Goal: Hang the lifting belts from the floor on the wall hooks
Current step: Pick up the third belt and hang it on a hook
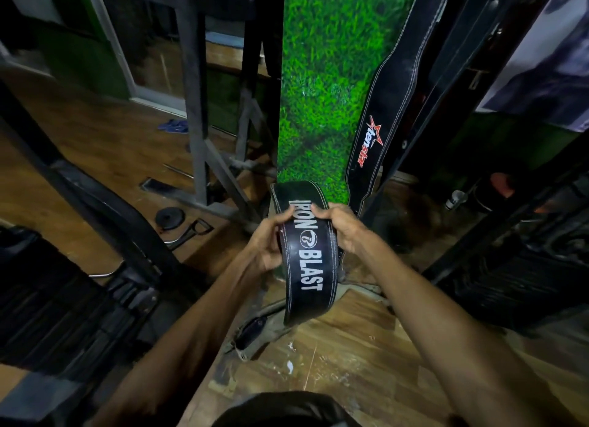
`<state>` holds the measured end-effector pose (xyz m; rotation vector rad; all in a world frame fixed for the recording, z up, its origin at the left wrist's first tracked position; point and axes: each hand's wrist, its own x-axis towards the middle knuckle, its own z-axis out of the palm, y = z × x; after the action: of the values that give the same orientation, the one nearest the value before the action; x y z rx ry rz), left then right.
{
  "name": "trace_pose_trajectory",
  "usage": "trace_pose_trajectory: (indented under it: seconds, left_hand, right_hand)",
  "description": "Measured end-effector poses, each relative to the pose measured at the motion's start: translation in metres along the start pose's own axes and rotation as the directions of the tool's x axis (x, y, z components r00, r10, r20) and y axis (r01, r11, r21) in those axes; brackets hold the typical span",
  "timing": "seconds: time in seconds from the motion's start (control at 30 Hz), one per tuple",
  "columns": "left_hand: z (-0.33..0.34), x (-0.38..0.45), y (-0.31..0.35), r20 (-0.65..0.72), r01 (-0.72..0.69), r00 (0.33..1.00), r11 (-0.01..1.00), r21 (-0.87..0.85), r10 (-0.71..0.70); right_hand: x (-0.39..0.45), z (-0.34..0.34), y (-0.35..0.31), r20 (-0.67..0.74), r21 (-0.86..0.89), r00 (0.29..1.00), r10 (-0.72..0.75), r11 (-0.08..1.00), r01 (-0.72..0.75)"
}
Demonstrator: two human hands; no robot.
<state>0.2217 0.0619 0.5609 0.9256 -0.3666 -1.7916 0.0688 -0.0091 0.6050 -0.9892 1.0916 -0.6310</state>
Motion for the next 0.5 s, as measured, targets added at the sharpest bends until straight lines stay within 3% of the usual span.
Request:
trace_pose_trajectory:
  seconds: [0.13,0.27,0.37,0.43,0.5]
  left_hand:
    - [0.002,0.007,0.042,-0.081,-0.069,0.995,0.997,-0.030,0.066]
    - [0.000,0.007,0.052,-0.225,-0.082,0.969,0.991,0.108,0.105]
    - [-0.007,0.005,0.040,-0.142,-0.121,0.978,0.970,0.211,0.153]
    - [-0.010,0.001,0.030,-0.049,-0.148,0.985,0.956,0.252,0.166]
    - [-0.009,-0.004,0.025,-0.044,-0.155,0.983,0.939,0.306,0.177]
  right_hand:
    - [0.026,-0.004,0.021,0.130,-0.049,0.991,-0.042,0.998,0.048]
    - [0.061,-0.016,0.039,0.152,-0.054,0.988,-0.003,0.998,0.011]
    - [0.065,-0.010,0.018,0.122,0.025,0.992,-0.026,0.999,0.023]
    - [0.041,0.006,-0.008,0.086,0.019,0.995,-0.059,0.998,0.058]
    - [0.027,0.016,-0.019,0.024,-0.012,0.992,-0.123,0.992,0.123]
